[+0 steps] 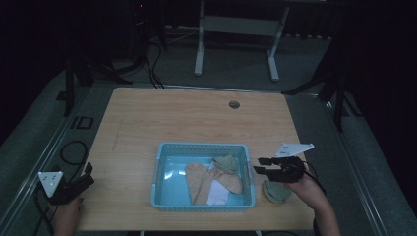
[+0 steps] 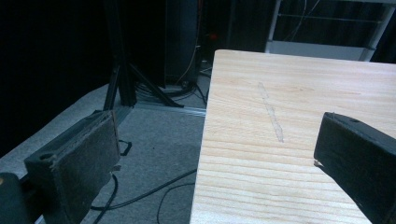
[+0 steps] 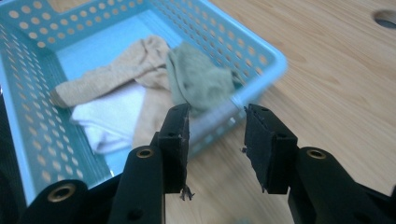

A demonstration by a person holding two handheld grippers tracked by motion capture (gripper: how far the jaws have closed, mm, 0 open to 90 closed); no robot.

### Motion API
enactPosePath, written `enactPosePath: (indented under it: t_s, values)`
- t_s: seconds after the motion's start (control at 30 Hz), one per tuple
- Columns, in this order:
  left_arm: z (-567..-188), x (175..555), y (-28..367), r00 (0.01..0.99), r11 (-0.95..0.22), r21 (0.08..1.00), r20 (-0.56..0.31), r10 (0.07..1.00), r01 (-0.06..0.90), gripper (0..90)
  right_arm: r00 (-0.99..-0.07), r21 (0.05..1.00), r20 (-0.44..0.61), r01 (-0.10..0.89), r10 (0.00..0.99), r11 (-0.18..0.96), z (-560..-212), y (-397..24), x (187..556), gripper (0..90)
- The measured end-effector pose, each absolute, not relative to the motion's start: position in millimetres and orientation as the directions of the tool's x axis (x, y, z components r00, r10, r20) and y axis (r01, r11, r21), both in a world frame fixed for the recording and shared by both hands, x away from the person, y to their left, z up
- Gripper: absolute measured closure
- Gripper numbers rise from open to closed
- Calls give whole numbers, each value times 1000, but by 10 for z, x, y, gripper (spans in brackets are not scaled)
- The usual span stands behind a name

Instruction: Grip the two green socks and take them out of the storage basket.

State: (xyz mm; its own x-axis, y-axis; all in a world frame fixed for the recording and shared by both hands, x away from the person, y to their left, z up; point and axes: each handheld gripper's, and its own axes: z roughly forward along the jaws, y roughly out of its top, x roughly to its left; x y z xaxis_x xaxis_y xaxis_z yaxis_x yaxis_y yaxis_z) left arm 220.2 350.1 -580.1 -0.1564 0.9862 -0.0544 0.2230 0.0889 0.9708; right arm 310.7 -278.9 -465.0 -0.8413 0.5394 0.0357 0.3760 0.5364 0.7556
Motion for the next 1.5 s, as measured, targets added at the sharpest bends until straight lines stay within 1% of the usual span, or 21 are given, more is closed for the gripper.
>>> enactPosePath:
  t_s: [0.1,0.27,0.37,0.53,0.57,0.63,0.87,0.93,0.97,1.0,1.03,1.07,1.13,1.17,1.2,1.23,1.33,1.5]
  values:
    - [-5802,2200,3502,-156,89,971,-55,986,221,4,-865,753,42,356,499,554,-4674,-2568,3196,601]
    - [-5801,2202,3504,-154,91,970,-57,986,224,4,-881,741,48,347,471,575,-4723,-2375,3275,601]
    - [-5801,2201,3504,-153,90,971,-57,987,223,4,-897,716,41,334,440,614,-4774,-2181,3342,600]
    - [-5802,2200,3504,-154,91,971,-58,986,221,4,-907,696,34,324,421,641,-4798,-2051,3391,588]
    - [-5802,2201,3505,-153,91,971,-58,987,222,4,-912,672,28,320,408,668,-4834,-1936,3434,578]
    - [-5802,2200,3506,-152,92,971,-59,987,222,4,-915,653,24,320,404,686,-4866,-1869,3457,566]
    - [-5802,2200,3508,-150,91,971,-58,987,222,4,-925,589,-13,301,381,750,-4976,-1682,3503,572]
    - [-5802,2200,3507,-150,92,971,-59,987,222,4,-925,589,-13,301,381,750,-4976,-1682,3503,572]
    - [-5802,2200,3509,-149,92,971,-59,987,222,4,-928,552,-40,288,371,782,-5026,-1605,3512,588]
    - [-5802,2200,3509,-149,92,971,-59,987,222,4,-928,552,-40,288,371,782,-5026,-1605,3512,588]
    - [-5802,2199,3509,-148,92,971,-59,987,222,4,-930,529,-53,283,364,800,-5053,-1567,3521,628]
    - [-5802,2199,3509,-148,92,971,-59,987,222,4,-930,529,-53,283,364,800,-5053,-1567,3521,628]
    - [-5802,2199,3510,-148,91,971,-59,987,221,4,-930,515,-64,280,362,810,-5077,-1540,3533,725]
    - [-5802,2199,3511,-148,92,971,-60,987,221,4,-929,516,-69,280,364,810,-5081,-1528,3531,805]
    - [-5802,2199,3511,-148,93,971,-60,987,221,4,-929,516,-69,280,364,810,-5081,-1528,3531,805]
    - [-5802,2201,3511,-148,93,970,-61,987,223,4,-925,522,-76,280,371,805,-5065,-1532,3529,830]
    - [-5802,2200,3511,-148,92,971,-60,987,222,4,-924,534,-81,276,373,799,-5041,-1543,3523,835]
    - [-5802,2200,3507,-149,92,971,-59,987,222,4,-921,585,-96,255,378,770,-4882,-1588,3465,837]
